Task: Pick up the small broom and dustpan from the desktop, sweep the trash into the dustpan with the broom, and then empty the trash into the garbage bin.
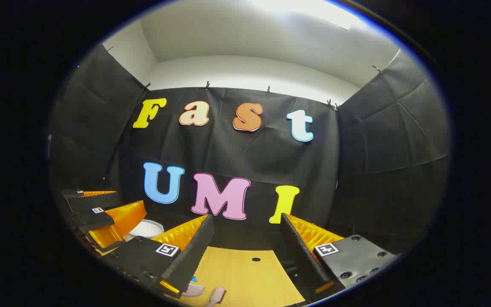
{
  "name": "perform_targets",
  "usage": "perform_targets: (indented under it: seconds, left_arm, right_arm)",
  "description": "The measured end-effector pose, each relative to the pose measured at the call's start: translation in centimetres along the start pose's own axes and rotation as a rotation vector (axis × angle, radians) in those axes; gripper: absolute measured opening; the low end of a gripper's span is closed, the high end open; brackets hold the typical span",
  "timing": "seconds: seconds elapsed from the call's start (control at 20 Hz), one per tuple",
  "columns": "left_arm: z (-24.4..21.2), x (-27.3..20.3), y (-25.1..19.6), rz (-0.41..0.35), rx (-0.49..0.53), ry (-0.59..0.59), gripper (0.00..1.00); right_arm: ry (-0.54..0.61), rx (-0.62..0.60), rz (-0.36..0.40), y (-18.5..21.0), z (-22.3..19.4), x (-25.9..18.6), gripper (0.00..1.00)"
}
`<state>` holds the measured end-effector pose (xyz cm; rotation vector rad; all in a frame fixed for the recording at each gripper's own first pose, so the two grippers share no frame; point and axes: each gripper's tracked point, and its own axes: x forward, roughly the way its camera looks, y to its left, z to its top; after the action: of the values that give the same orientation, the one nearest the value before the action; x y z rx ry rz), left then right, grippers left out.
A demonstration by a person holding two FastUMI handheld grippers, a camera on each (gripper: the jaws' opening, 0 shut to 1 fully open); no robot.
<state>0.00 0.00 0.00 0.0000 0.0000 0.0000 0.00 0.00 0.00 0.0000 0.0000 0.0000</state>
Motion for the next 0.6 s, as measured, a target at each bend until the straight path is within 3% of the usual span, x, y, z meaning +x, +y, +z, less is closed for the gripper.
perform_targets:
  seconds: [0.6]
  left_arm:
    - [0.5,-0.7,0.9,0.02,0.025,-0.008,0.84]
  right_arm:
    - [0.0,-0.012,-0.017,-0.2,-0.3,-0.4,0.99]
